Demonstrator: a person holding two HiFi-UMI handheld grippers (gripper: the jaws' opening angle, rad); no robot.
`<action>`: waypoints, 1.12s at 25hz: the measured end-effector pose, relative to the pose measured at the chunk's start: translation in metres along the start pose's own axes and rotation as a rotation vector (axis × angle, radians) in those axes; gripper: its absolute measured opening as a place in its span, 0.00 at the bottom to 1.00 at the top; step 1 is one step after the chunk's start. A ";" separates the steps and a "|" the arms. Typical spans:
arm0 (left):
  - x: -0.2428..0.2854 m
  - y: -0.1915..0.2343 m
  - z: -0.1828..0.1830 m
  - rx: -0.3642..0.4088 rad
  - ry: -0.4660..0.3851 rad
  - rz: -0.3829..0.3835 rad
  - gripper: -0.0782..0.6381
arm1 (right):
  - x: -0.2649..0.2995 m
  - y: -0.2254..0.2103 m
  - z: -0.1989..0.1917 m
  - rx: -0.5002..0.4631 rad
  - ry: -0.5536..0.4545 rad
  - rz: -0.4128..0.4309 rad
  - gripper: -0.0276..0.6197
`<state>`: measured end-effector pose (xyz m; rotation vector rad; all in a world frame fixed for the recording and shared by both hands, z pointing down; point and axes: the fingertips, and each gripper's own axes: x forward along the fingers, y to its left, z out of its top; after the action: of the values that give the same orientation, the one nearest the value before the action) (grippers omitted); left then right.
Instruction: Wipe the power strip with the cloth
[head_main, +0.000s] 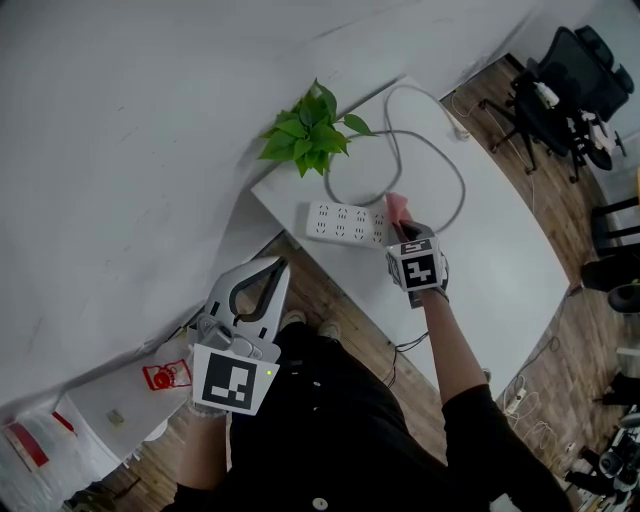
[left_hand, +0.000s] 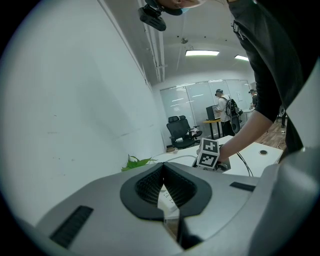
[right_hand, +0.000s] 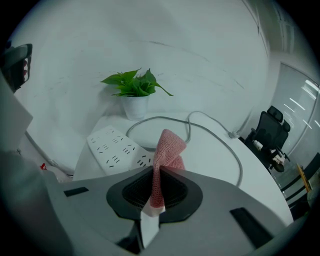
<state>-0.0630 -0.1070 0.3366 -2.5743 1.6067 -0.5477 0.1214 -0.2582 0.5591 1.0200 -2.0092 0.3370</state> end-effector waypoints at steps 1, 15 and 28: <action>-0.001 0.001 -0.001 0.000 0.001 0.001 0.13 | 0.001 0.004 0.003 -0.001 -0.002 0.008 0.12; -0.012 0.019 -0.010 -0.019 0.011 0.049 0.13 | 0.020 0.058 0.038 -0.107 -0.007 0.106 0.12; -0.026 0.034 -0.023 -0.046 0.031 0.107 0.13 | 0.039 0.110 0.067 -0.247 -0.015 0.195 0.12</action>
<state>-0.1100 -0.0965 0.3429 -2.5056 1.7749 -0.5500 -0.0127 -0.2470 0.5616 0.6780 -2.1074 0.1773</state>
